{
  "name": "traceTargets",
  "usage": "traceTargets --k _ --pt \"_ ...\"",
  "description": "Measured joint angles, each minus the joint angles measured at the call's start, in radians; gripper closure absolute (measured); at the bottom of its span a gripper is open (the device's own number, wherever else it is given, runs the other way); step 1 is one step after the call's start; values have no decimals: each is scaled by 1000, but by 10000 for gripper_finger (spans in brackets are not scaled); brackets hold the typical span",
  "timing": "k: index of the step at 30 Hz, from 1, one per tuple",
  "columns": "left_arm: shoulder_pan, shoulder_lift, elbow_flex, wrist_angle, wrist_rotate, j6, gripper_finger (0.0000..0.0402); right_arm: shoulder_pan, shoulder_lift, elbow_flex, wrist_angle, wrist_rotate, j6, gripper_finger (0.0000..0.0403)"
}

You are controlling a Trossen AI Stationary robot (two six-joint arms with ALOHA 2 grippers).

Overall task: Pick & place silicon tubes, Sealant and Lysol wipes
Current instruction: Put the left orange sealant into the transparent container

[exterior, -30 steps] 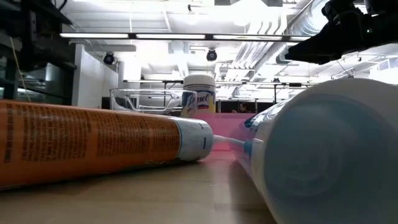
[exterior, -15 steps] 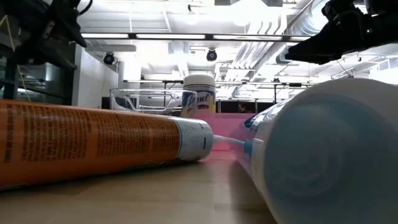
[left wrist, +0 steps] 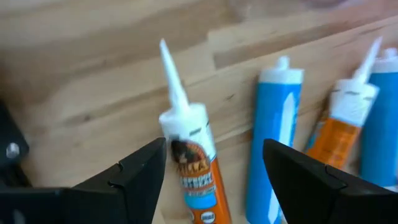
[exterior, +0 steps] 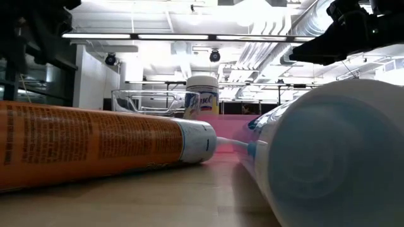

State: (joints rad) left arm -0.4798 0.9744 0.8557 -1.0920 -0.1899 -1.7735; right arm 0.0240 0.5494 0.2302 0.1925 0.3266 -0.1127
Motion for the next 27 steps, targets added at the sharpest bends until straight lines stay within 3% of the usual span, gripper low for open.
traceTargets --k 3,9,17,21,27 --pt "-51 58 2 8 7 -82 142 0 0 0 0 0 0 82" --pt "-103 161 2 86 78 -90 142 0 0 0 0 0 0 82" --pt "-200 243 2 160 45 -103 142 0 0 0 0 0 0 82" --pt "-258 277 2 202 78 -168 142 0 0 0 0 0 0 82" --pt "-274 365 2 268 108 -222 142 0 0 0 0 0 0 82"
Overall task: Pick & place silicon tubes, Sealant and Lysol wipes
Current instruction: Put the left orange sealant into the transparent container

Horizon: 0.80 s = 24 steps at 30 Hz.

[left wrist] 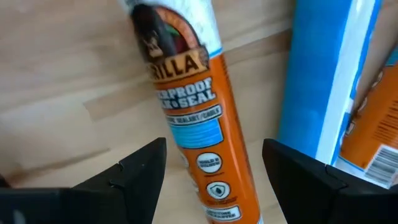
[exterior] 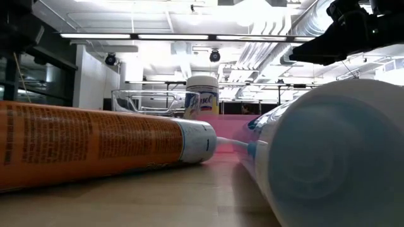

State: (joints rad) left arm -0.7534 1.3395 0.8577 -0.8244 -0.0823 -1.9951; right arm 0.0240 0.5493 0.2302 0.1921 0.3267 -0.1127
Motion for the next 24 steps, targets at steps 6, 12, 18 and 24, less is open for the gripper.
traceTargets --k 6,12,18,24 --pt "52 32 0 32 39 -1 142 0 0 0 0 0 0 82" --pt "112 33 0 33 46 35 142 0 0 0 0 0 0 82" --pt "155 33 0 9 53 55 142 0 0 0 0 0 0 82" --pt "149 33 0 19 31 65 142 0 0 0 0 0 0 82"
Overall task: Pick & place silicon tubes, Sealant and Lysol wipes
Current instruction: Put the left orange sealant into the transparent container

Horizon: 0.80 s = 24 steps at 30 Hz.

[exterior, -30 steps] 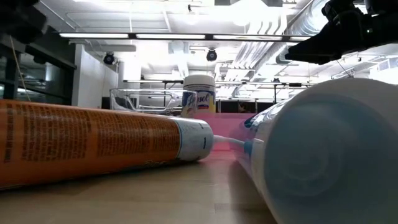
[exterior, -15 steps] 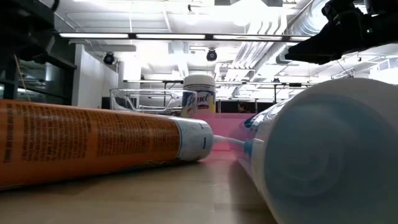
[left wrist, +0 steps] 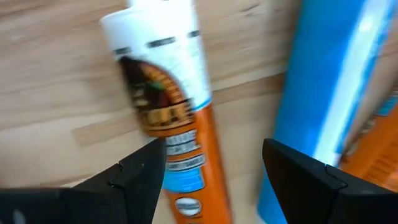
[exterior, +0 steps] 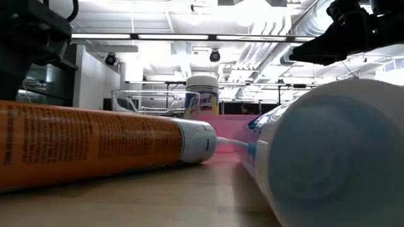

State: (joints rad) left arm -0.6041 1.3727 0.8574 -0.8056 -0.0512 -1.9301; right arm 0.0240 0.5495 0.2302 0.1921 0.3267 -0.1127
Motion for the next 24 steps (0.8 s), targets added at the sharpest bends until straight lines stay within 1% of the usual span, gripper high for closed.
traceTargets --k 4,6,9,12,15,18,24 --pt "0 0 0 28 -60 56 142 0 0 0 0 0 0 82" --pt "1 0 0 21 -69 84 142 0 0 0 0 0 0 82" --pt "2 0 0 11 -41 79 142 0 0 0 0 0 0 82" --pt "2 0 0 -65 8 45 142 0 0 0 0 0 0 82" --pt "2 0 -1 -101 14 21 135 0 0 0 0 0 0 82" --pt "2 0 -1 -96 5 0 111 0 0 0 0 0 0 82" --pt "3 0 -1 -42 -13 -11 37 0 0 0 0 0 0 82"
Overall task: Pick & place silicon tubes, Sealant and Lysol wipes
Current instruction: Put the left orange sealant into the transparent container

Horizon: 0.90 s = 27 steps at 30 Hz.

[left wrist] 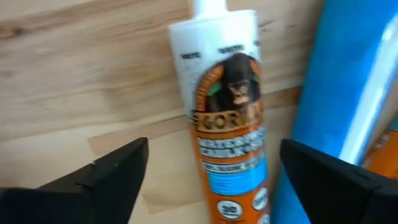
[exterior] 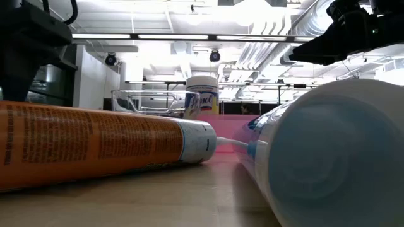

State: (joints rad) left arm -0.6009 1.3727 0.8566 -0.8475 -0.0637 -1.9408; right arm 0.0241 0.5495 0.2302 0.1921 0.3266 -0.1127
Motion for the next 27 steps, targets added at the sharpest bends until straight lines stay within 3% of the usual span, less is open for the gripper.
traceTargets --k 6,27 --pt "45 51 0 24 37 9 11 0 0 0 0 0 0 82" --pt "115 209 0 71 134 16 53 0 0 0 -1 0 0 82"
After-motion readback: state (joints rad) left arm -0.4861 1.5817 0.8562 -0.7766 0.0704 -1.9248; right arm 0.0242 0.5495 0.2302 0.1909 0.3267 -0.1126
